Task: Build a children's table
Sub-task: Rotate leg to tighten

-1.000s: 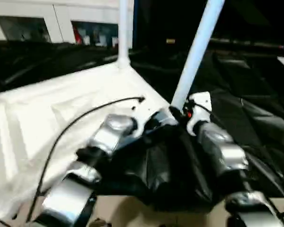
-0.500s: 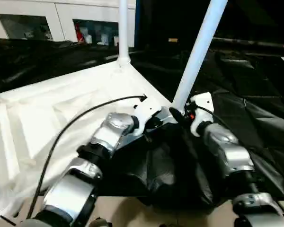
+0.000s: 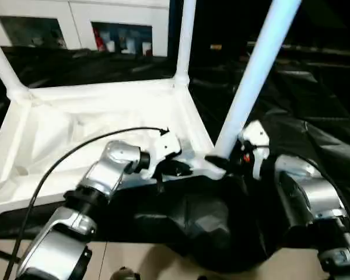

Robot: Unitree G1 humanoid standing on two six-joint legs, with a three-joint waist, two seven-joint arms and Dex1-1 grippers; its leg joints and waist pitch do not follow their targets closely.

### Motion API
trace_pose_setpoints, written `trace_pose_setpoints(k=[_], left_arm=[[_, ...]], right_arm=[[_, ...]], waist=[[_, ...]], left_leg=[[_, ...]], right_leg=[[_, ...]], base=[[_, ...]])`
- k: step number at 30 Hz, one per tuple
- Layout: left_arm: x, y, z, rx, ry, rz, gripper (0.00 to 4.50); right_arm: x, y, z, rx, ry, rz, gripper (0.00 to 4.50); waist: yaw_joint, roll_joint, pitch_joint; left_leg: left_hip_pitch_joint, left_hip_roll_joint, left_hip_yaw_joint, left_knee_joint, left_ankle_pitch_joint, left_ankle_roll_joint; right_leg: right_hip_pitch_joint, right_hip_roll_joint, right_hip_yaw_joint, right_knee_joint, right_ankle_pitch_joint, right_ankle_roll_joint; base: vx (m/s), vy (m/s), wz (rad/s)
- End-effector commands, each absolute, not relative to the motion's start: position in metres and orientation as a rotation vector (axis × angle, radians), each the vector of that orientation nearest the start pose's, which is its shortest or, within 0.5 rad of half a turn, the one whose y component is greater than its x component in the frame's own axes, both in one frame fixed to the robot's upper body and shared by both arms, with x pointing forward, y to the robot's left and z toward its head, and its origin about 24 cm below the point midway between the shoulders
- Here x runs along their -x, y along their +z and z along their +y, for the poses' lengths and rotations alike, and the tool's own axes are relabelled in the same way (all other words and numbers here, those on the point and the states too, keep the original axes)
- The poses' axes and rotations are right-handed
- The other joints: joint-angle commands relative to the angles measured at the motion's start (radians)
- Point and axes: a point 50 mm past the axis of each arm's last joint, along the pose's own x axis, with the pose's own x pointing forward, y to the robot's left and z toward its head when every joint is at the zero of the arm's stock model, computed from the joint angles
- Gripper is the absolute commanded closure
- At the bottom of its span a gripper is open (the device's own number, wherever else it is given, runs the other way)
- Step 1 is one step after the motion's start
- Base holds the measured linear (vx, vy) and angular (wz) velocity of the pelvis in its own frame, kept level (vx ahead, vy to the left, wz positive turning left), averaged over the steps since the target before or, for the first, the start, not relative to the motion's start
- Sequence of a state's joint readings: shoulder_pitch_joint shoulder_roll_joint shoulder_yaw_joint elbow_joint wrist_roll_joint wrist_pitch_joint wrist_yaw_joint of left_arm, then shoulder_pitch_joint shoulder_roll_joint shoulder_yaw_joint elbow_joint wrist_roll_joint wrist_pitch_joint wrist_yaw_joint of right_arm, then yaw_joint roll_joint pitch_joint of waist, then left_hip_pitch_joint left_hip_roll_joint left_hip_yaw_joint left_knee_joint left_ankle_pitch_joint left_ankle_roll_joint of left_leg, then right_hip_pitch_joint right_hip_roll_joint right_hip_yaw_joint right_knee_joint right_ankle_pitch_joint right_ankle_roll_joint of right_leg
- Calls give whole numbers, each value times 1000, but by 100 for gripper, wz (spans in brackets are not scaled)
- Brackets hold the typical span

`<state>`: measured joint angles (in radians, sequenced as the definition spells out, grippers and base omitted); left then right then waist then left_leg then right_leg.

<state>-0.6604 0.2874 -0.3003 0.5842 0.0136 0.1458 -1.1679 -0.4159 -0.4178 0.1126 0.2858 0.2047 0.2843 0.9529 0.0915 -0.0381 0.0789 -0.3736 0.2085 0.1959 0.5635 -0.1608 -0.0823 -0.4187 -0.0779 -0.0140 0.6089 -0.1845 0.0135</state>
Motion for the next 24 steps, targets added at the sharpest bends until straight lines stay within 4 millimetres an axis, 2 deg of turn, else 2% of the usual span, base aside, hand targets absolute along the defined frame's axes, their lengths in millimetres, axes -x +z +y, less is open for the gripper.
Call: trace_pose_setpoints(k=[1,5,8,13,19,24], left_arm=[[-319,65,100,-344,-1403,376,450],[-319,66,102,-344,-1405,380,450],[-318,65,104,-341,-1406,385,450],[-317,64,106,-338,-1407,393,450],[-317,64,107,-334,-1407,395,450],[-319,64,107,-326,-1374,392,450]], right_arm=[[-300,72,-163,144,1044,303,145],[-299,72,-164,125,1040,295,171],[-300,74,-164,102,1031,277,212],[-297,72,-164,99,1048,297,243],[-295,69,-165,93,1048,313,251],[-298,62,-165,61,992,320,251]], waist=[[2,-4,-62],[1,-1,-63],[0,2,-65],[1,2,-67],[2,1,-67],[1,4,-66]], left_leg=[[11,17,-5,-56,-213,59],[13,16,-5,-57,-225,48],[12,16,-5,-56,-223,44],[13,15,-4,-53,-199,52],[13,15,-4,-52,-204,51],[13,14,-3,-51,-196,54]], right_leg=[[51,-43,23,-71,-143,-225],[49,-42,22,-71,-148,-230],[50,-42,22,-69,-134,-235],[53,-40,22,-64,-86,-246],[53,-41,22,-66,-107,-243],[52,-40,22,-63,-80,-250]], base=[[0,0,0],[0,0,0],[0,0,0],[0,0,0],[0,0,0],[0,0,0]])
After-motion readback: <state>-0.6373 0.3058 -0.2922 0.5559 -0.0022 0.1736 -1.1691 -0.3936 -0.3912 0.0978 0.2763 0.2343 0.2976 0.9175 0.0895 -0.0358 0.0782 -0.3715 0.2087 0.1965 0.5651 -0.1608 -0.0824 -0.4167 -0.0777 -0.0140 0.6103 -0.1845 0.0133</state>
